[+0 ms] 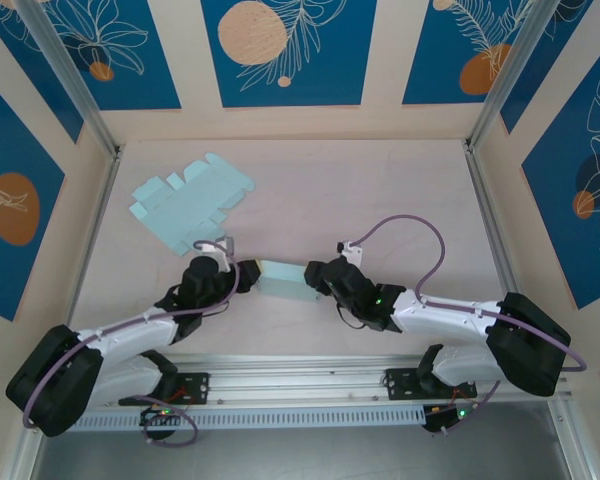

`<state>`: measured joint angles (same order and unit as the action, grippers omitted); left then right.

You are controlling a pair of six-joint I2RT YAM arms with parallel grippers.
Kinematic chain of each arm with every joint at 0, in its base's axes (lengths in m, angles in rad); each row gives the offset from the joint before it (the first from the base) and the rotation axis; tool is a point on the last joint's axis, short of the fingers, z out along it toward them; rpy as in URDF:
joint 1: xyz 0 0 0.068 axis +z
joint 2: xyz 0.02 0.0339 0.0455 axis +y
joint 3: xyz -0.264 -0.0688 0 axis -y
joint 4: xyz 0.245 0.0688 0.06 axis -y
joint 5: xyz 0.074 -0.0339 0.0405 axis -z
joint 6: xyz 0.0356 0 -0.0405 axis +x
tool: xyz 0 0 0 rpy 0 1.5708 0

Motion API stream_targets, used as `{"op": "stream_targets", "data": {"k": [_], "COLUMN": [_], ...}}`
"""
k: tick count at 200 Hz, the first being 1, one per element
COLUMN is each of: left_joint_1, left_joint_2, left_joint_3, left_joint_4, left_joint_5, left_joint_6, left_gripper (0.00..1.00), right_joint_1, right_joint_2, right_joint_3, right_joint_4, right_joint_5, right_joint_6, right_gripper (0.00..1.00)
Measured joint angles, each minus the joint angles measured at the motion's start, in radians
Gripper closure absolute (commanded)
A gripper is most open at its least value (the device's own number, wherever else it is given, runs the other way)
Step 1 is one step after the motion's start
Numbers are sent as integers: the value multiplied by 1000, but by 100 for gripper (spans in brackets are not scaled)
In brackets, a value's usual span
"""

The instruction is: Fold the paper box

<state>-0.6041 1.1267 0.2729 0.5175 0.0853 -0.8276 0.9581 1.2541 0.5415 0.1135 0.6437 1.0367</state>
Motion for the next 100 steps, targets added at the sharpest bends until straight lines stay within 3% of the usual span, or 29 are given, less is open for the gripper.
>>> {"op": "stream_targets", "data": {"k": [67, 100], "left_joint_1": [0, -7], "left_joint_2": [-72, -76], "left_joint_3": [-48, -50], "left_joint_4": [-2, -3], "left_joint_5": [-1, -14], "left_joint_6": [-18, -21], "left_gripper": [85, 87], "right_joint_1": [-3, -15], "right_joint_2": [-22, -69], "right_joint_3": [1, 2], "right_joint_4": [-24, -101], "right_joint_5": [-74, -139], "right_joint_6": [3, -17], "right_gripper": [41, 31]}}
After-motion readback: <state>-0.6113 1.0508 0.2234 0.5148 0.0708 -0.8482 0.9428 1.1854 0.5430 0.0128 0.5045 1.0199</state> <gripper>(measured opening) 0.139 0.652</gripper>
